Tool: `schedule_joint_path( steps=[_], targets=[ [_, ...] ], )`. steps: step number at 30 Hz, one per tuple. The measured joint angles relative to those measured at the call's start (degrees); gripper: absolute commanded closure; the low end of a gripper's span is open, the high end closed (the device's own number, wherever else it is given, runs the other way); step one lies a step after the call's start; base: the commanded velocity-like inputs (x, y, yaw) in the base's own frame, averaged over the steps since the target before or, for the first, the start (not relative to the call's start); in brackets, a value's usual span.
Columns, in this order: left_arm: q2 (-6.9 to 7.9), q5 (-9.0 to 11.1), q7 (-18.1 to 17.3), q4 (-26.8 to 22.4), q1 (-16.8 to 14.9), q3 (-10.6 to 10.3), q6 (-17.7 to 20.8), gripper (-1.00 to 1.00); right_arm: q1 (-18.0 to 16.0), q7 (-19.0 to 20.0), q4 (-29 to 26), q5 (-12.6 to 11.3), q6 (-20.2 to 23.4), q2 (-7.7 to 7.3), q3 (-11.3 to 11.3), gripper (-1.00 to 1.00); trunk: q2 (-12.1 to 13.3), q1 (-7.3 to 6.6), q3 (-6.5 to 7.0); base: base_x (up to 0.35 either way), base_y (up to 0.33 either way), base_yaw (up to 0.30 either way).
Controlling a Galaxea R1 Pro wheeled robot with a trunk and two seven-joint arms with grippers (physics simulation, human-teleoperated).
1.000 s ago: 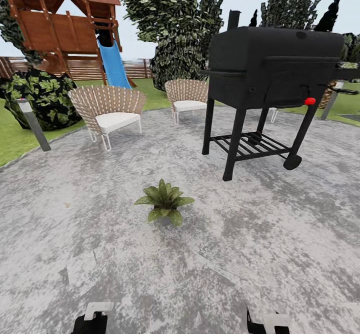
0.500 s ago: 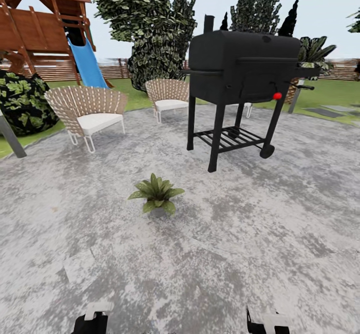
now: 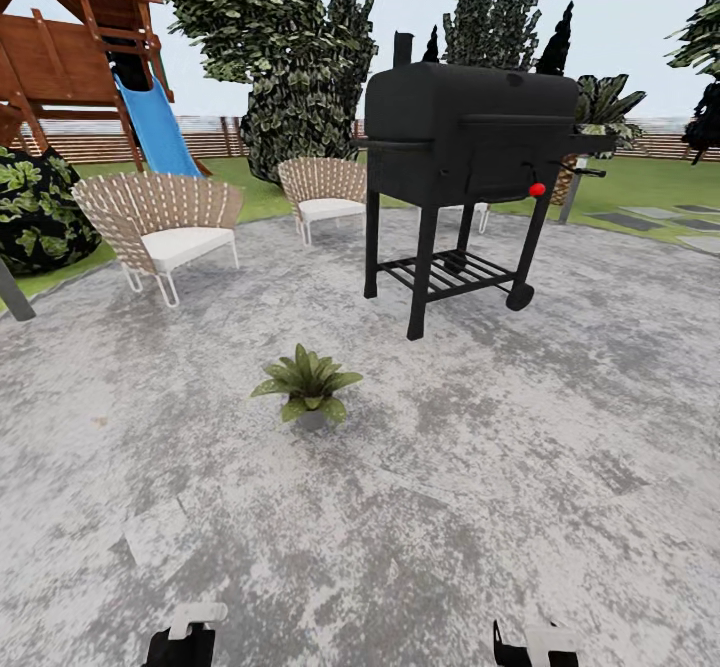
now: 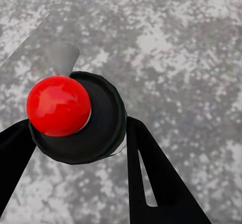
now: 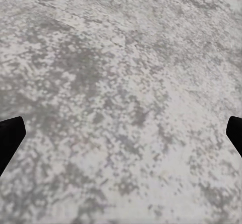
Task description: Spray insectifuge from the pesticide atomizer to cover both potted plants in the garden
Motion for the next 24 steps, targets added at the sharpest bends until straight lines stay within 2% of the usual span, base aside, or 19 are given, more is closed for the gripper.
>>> schedule_joint_path(
  steps=[8,13,24],
  targets=[
    [-0.08,0.13,0.0,-0.07,-0.01,0.01,0.05,1.0,0.01,0.02,0.01,0.0,0.03,0.01,0.01,-1.0,0.0,-0.01,0.0,0.126,0.232,-0.042],
    [-0.09,0.03,0.0,-0.06,-0.02,-0.06,0.0,1.0,0.02,0.02,0.02,0.0,0.03,0.0,0.01,-1.0,0.0,-0.01,0.0,0.098,0.293,-0.235],
    [-0.18,-0.04,-0.01,0.0,-0.02,-0.15,-0.04,1.0,0.02,0.02,0.03,0.0,0.03,0.0,0.01,-1.0,0.0,0.0,0.0,-0.001,0.301,-0.264]
  ],
)
